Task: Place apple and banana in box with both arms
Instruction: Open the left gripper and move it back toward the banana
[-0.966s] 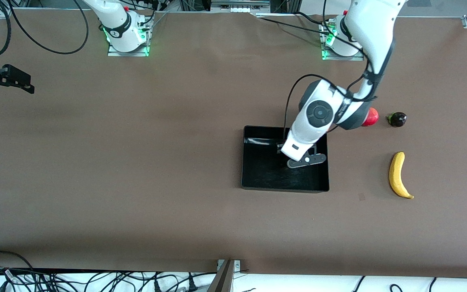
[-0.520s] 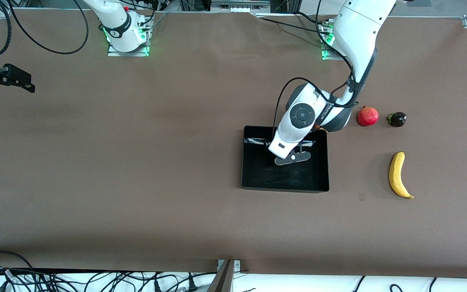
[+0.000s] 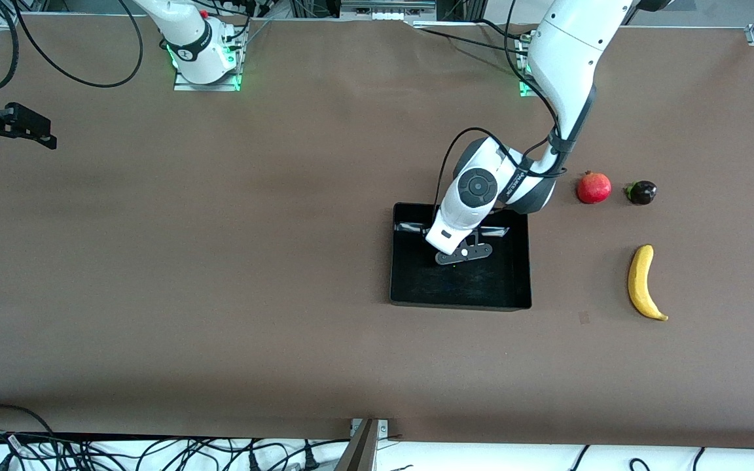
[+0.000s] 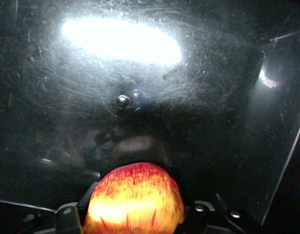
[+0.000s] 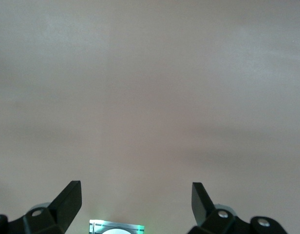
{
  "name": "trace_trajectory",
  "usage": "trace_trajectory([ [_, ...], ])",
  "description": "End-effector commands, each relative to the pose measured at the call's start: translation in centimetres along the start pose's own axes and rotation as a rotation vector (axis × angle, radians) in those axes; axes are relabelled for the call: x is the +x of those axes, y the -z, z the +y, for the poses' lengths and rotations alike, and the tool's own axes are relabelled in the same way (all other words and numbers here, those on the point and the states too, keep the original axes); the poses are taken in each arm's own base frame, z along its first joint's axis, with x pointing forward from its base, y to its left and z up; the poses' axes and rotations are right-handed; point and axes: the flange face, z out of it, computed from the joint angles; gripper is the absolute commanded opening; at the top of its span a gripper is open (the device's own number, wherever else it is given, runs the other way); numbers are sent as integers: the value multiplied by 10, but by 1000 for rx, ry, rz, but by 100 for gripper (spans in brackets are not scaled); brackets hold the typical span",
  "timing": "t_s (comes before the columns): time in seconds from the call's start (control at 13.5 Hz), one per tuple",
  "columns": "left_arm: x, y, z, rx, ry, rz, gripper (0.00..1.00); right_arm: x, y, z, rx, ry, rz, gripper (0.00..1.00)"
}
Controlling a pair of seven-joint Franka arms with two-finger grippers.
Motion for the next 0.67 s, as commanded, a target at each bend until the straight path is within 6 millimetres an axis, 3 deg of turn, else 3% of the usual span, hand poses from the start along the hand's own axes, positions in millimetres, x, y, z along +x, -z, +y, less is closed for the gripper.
trace_trajectory([
  [0.0, -8, -11, 7, -4, 7, -4, 2, 0, 4, 1, -5, 2, -8, 100],
  [0.07, -9, -14, 6, 0, 3, -7, 57, 0, 5, 1, -7, -1, -7, 100],
  [0.15, -8, -14, 6, 0, 3, -6, 95, 0, 5, 1, -7, -4, -7, 100],
  [0.37, -7, -6, 7, 0, 11, -8, 100, 0, 5, 1, -7, 0, -7, 100],
  [0.59, -5, 36, 8, 22, 21, -25, 100, 0, 6, 1, -8, 0, -5, 100],
])
